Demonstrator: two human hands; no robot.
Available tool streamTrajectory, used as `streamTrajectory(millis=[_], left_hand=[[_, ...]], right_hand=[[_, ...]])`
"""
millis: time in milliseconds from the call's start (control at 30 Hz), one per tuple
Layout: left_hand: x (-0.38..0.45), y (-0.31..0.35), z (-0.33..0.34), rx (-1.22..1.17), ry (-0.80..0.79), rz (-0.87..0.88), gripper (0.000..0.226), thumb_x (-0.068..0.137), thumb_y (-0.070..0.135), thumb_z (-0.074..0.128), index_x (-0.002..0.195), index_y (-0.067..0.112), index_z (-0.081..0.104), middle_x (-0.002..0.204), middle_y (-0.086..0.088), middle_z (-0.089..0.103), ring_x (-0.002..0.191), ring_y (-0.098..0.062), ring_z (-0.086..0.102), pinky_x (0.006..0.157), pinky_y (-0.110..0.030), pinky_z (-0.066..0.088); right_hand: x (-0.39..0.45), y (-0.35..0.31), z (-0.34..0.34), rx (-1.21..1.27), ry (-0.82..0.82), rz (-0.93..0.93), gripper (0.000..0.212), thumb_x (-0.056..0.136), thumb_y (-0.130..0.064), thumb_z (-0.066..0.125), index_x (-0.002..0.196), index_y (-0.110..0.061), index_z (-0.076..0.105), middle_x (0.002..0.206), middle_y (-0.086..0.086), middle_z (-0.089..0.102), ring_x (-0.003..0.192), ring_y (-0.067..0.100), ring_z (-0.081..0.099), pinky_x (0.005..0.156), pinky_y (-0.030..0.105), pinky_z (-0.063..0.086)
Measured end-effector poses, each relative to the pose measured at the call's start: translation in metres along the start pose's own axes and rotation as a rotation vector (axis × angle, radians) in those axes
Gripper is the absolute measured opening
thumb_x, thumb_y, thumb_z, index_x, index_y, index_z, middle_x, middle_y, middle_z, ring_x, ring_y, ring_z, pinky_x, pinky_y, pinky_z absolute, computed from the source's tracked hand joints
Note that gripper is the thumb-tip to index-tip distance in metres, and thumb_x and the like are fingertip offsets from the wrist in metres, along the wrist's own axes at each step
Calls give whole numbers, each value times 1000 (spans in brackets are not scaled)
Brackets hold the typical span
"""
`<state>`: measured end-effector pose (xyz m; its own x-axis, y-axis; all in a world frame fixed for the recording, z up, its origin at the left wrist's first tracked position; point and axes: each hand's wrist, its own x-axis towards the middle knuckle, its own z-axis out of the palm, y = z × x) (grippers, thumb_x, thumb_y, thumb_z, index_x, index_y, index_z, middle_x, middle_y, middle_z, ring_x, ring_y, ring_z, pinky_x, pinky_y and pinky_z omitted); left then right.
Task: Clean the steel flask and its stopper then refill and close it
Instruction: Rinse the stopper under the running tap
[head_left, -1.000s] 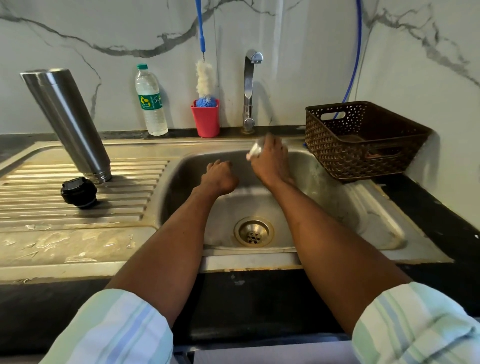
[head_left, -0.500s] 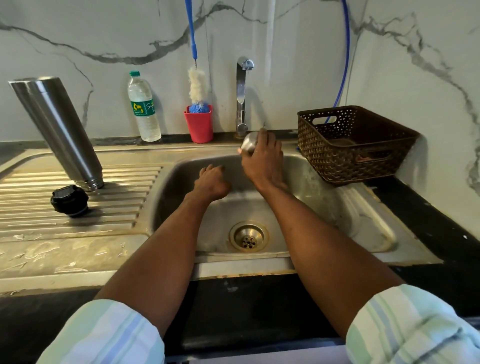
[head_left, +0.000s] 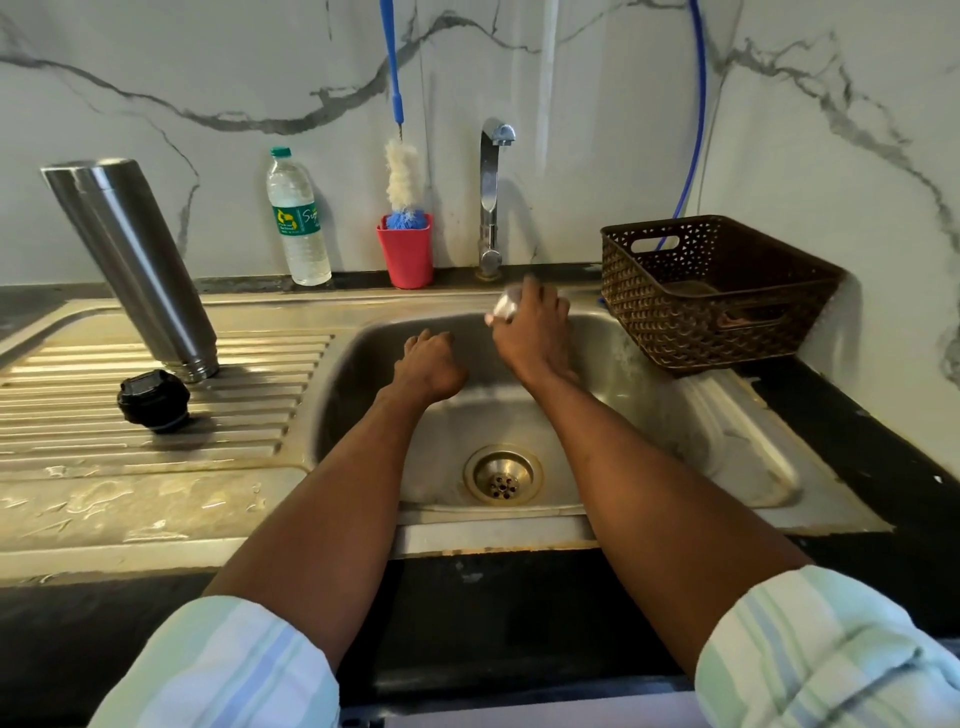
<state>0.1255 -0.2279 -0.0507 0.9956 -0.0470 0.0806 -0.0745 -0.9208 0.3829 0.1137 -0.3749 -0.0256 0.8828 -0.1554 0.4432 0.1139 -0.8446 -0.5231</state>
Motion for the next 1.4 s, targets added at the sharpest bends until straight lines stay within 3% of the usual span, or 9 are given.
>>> streamTrajectory(millis=[67,167,300,433,667,867,1033,1200,1400], left_hand=[[-2,-1,-2,-14,20,-9,62,88,23,62,146,10,45,149,-17,43,141,-36,34,116,-53,31],[-8,2,-5,-43,91,-15,55,88,22,62,140,8,52,144,-17,50,136,-36,42,113,-50,36],[-20,7,-16,-117,232,-25,44,86,11,59,130,6,61,134,-16,60,127,-36,53,108,-45,41],[-36,13,-35,-236,307,-62,41,88,9,54,128,9,64,131,-16,63,123,-33,57,106,-40,44],[-87,-15,-80,-320,473,-69,34,90,13,54,120,13,70,117,-11,71,110,-28,64,99,-37,49],[-174,-107,-124,-253,934,-81,26,90,18,55,104,16,77,90,-9,76,82,-30,70,75,-33,50],[-210,-167,-134,-244,1068,-293,24,92,18,54,104,12,74,93,-10,75,87,-32,68,70,-30,41],[-209,-169,-136,-337,1120,-412,21,94,18,53,101,14,73,92,-8,74,87,-29,66,68,-27,35],[-201,-177,-135,-320,1084,-468,22,95,15,52,106,12,72,100,-9,74,95,-29,66,71,-26,36]], right_hand=[[1,-5,0,1,40,-27,66,87,-37,66,142,-11,39,143,14,42,128,31,40,101,40,39],[-4,0,5,-99,-190,71,57,88,-33,67,137,-13,46,141,13,47,128,33,43,100,40,40],[-1,-15,-6,4,96,-92,67,87,-33,67,142,-10,38,141,14,43,125,31,41,98,38,41],[-13,-10,-1,-80,-242,29,56,85,-33,70,132,-11,51,134,14,54,121,33,50,95,38,44],[-19,-55,-36,473,-149,100,60,72,-31,82,121,-13,52,119,6,60,101,20,56,77,28,44],[-69,-126,-24,688,-260,-134,52,71,-24,84,115,-14,59,113,3,65,101,19,61,75,21,41],[-116,-201,2,652,-433,-305,89,68,-24,87,140,-15,37,124,3,57,107,17,56,84,25,44],[-146,-244,37,532,-530,-464,97,68,-34,81,148,-19,28,135,11,54,117,29,56,98,43,48],[-151,-237,63,327,-602,-537,101,65,-41,77,150,-22,26,142,8,51,125,31,51,104,42,43]])
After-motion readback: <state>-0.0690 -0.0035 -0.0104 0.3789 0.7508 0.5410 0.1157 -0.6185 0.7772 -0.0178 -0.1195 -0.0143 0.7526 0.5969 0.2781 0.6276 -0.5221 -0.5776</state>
